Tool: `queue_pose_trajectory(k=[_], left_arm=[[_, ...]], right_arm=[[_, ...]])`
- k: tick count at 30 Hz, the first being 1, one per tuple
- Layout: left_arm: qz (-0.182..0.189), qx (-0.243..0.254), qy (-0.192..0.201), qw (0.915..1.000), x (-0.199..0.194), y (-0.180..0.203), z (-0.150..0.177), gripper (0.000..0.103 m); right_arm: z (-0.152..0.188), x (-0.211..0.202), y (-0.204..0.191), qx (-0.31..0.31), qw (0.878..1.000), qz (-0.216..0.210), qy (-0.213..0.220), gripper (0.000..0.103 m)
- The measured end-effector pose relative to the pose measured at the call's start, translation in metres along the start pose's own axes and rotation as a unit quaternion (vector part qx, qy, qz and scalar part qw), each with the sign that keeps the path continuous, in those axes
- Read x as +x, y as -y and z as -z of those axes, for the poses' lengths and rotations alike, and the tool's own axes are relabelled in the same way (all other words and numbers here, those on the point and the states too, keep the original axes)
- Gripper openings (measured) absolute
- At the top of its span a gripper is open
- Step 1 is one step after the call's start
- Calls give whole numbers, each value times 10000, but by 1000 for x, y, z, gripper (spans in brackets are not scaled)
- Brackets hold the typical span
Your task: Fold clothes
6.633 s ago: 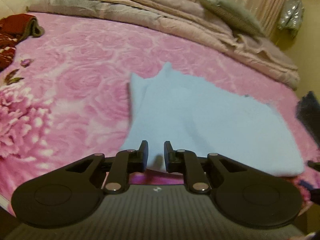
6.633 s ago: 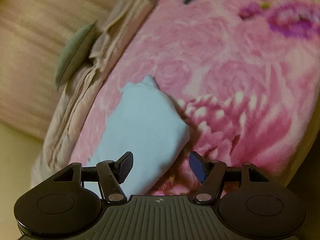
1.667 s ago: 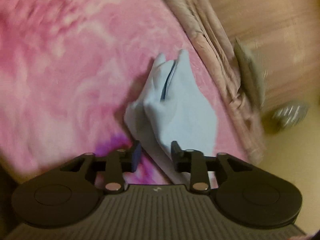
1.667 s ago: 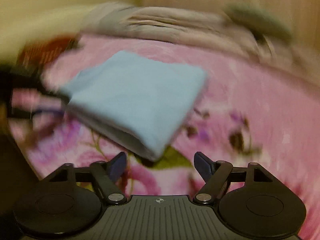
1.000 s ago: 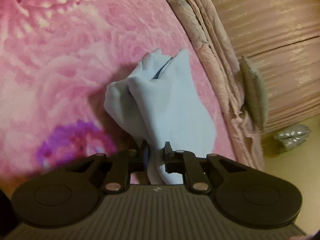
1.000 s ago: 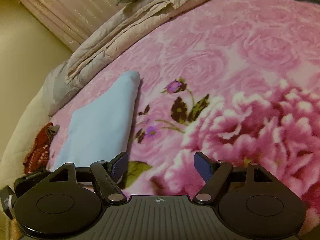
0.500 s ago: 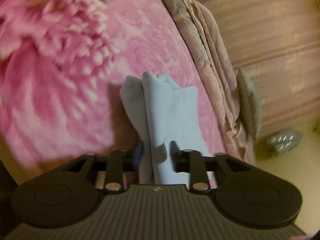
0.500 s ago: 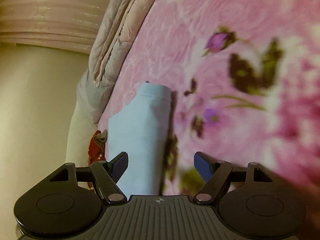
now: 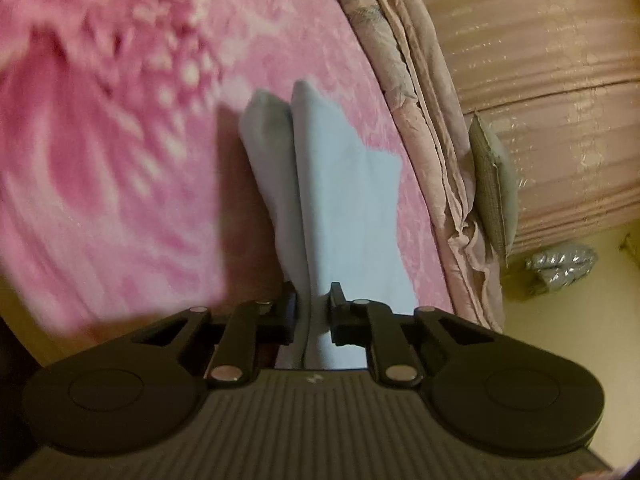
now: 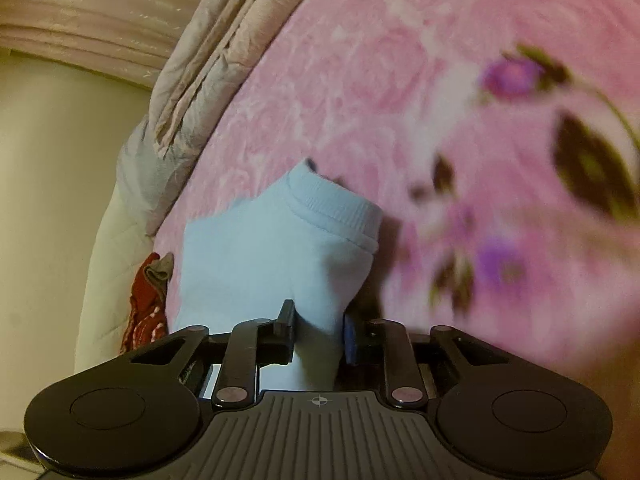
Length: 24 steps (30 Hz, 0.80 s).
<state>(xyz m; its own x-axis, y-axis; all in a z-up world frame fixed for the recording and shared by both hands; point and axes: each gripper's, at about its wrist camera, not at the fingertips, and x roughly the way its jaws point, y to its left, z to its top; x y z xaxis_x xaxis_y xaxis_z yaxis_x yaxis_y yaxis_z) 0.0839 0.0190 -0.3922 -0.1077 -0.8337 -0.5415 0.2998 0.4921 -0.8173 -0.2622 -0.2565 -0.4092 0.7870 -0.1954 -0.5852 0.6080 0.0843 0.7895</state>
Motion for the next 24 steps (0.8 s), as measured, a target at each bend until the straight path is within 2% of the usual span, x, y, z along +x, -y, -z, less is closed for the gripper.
queue_pose_trajectory(k=[4,6,7,9,13,14,15,16,17,22,24], left_arm=[[-127,365,-85,9992,-8,-2,-23,12],[-230,549,-171,9981,-8,-8,-36,14],[-259,593,-228,9976,-7,-11,-41,15],[-160,641,-277,9974,-8,-13,-46,19],[-32,729,-224,9971,-6,-13,-56,27],[13,720,-203,9972,-5,-14,-58,28],[52,709,-187,9973,-4,-14,-60,29],[65,695,-200,9974,-2,-15,-62,29],[77,681,-213,9974,1,-16,-63,31],[138,609,-279,9977,12,-20,-68,35],[163,580,-305,9977,17,-22,-70,36]], right_arm=[[51,-25,-9,264,9991,-66,-338,21],[73,-30,-14,7,9976,-111,-683,22],[80,-31,-16,-163,9963,-115,-835,27],[77,-39,-19,-497,9952,34,-842,43],[44,-52,-27,-904,9916,-203,-905,43],[34,-53,-33,-1070,9903,-118,-883,44],[31,-55,-40,-1337,9861,-45,-982,50],[28,-56,-47,-1608,9810,27,-1088,69],[24,-59,-55,-1905,9738,152,-1234,76],[-1,-83,-55,-2208,9731,507,-413,77],[-18,-71,-48,-2150,9757,346,-246,77]])
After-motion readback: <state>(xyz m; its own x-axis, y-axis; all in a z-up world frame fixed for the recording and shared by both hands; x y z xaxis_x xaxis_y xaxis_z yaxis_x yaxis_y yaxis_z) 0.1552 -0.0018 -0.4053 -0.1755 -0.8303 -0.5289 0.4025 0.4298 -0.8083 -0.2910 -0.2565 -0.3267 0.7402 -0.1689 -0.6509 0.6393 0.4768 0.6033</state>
